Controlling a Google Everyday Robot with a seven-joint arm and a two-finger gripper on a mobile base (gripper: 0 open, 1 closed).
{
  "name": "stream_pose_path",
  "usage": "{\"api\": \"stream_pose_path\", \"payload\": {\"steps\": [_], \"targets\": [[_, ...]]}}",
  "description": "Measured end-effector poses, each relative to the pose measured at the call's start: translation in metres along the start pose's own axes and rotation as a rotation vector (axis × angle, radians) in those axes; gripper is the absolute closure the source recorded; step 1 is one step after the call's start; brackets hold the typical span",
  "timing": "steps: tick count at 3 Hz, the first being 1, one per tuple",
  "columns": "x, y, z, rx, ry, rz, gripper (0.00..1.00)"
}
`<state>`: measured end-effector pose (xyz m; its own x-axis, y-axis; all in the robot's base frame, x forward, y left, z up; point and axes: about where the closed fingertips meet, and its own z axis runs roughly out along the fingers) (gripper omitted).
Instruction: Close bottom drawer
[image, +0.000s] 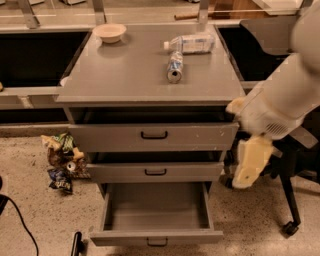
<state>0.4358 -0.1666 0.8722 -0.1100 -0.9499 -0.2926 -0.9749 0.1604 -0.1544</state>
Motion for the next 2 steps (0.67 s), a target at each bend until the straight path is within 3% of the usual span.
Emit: {"api": "stream_pose_path", "payload": {"steps": [1,2], "targets": [[-0.011,0.023,0.073,-0.075,0.006,-0.092,0.0],[-0.018,0.054,0.13,-0.13,0.002,-0.146,0.0]]}}
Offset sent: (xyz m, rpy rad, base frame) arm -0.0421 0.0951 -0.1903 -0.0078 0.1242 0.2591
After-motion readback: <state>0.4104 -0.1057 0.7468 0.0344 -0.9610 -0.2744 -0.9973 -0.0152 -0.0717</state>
